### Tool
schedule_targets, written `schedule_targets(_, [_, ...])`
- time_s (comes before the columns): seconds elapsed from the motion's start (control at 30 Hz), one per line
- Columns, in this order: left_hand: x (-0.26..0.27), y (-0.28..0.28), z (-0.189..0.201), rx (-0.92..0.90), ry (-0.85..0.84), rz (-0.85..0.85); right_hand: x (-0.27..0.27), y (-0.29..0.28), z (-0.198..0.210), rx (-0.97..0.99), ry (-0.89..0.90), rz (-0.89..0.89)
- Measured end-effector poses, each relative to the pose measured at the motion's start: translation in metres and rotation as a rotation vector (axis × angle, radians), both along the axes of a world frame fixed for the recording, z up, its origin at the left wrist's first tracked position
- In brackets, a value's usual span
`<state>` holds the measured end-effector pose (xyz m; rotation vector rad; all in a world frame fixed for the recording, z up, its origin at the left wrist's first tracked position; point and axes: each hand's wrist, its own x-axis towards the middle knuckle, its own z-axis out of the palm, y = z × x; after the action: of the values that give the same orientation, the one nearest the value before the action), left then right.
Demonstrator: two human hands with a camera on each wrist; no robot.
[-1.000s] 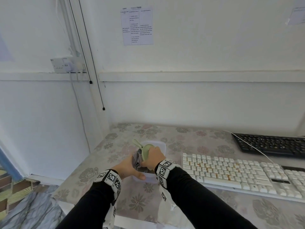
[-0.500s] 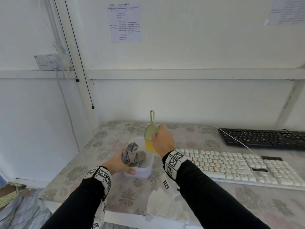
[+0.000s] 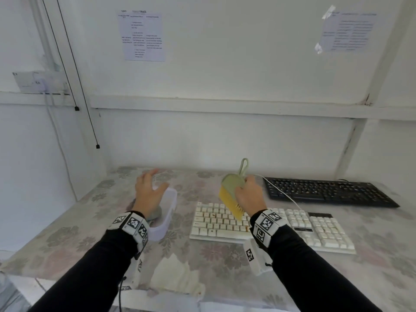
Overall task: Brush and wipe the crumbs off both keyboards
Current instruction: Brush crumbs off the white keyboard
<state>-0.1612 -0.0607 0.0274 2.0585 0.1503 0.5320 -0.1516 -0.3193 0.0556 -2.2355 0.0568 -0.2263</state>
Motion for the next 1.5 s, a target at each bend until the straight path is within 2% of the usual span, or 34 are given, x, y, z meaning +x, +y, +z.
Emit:
schedule_targets(0.07, [0.006, -0.029, 0.001, 0.022, -0.035, -0.046, 0.001, -0.014, -0.006, -0.048, 0.028, 0.032])
schedule_targets(0.1, [0.011, -0.042, 0.0, 0.001, 0.014, -0.079, 0.002, -0.021, -0.009, -0.072, 0.041, 0.048])
schedule_targets(0.3, [0.034, -0.083, -0.031, 0.037, 0.58, -0.141, 0.006, -0.044, -0.025, -0.141, 0.089, 0.118])
schedule_targets(0.4, [0.049, -0.082, -0.054, 0.139, 0.716, -0.122, 0.009, -0.046, -0.027, -0.143, 0.08, 0.127])
schedule_targets(0.5, [0.065, -0.079, -0.063, 0.114, 0.727, -0.091, 0.014, -0.045, -0.028, -0.159, 0.088, 0.126])
schedule_targets(0.67, [0.076, -0.084, -0.056, 0.058, 0.779, -0.134, 0.023, -0.044, -0.025, -0.226, 0.096, 0.169])
schedule_targets(0.87, [0.081, -0.091, -0.056, 0.066, 0.788, -0.163, 0.025, -0.043, -0.019, -0.165, 0.045, 0.191])
schedule_targets(1.07, [0.089, -0.094, -0.058, -0.182, 0.707, -0.163, 0.028, -0.04, -0.015, -0.183, -0.003, 0.177])
schedule_targets(1.27, [0.082, -0.101, -0.056, -0.622, 0.687, -0.026, 0.033, -0.033, -0.004, -0.148, -0.081, 0.175])
schedule_targets(1.37, [0.094, -0.095, -0.073, -0.666, 0.618, -0.024, 0.033, -0.019, 0.002, -0.134, -0.151, 0.214])
schedule_targets(1.43, [0.127, -0.082, -0.118, -0.661, 0.574, -0.017, 0.032, -0.006, 0.005, -0.127, -0.163, 0.267])
schedule_targets(1.5, [0.131, -0.079, -0.124, -0.696, 0.547, -0.078, 0.03, 0.005, 0.006, -0.132, -0.165, 0.338])
